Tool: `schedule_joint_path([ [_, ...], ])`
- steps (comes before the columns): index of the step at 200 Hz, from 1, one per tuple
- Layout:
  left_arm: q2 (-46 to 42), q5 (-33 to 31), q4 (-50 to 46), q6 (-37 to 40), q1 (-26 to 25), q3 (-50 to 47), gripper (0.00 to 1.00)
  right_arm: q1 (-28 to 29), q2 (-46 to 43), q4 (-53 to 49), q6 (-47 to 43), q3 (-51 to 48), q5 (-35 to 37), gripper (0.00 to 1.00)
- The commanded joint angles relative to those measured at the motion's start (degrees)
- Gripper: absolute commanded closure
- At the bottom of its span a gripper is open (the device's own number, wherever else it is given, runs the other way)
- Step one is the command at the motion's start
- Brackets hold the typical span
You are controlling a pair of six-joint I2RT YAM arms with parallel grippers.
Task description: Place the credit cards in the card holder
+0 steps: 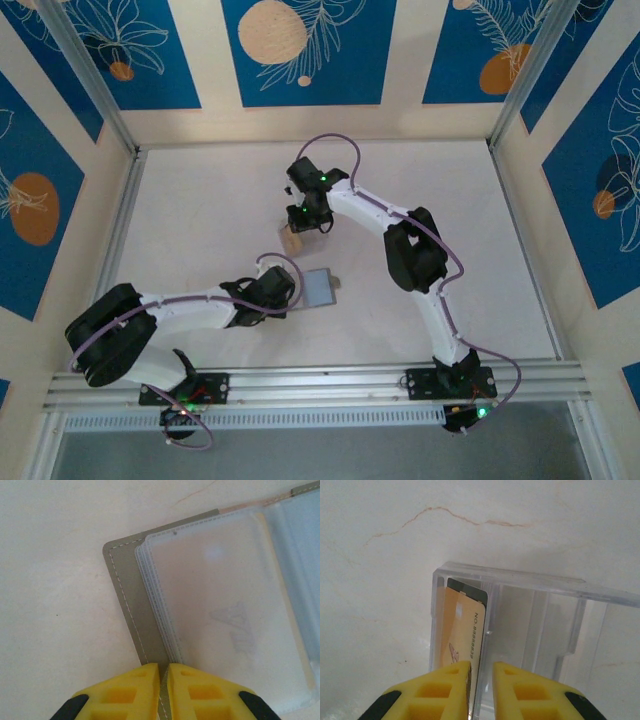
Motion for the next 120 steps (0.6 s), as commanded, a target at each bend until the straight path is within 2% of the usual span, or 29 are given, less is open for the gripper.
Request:
schedule_joint_path([
  [1,2.14,2.36,-2.26,-0.96,-0.62,-0.39,0.86,-0.20,0.52,-0.88,-0.16,1.50,-2.14,0.79],
  [120,2.28,2.27,-2.42,-0.85,-0.62,-0.32,0.85,-0.20,3.03,-2.17,-0.61,3.48,-4.60,0.84],
])
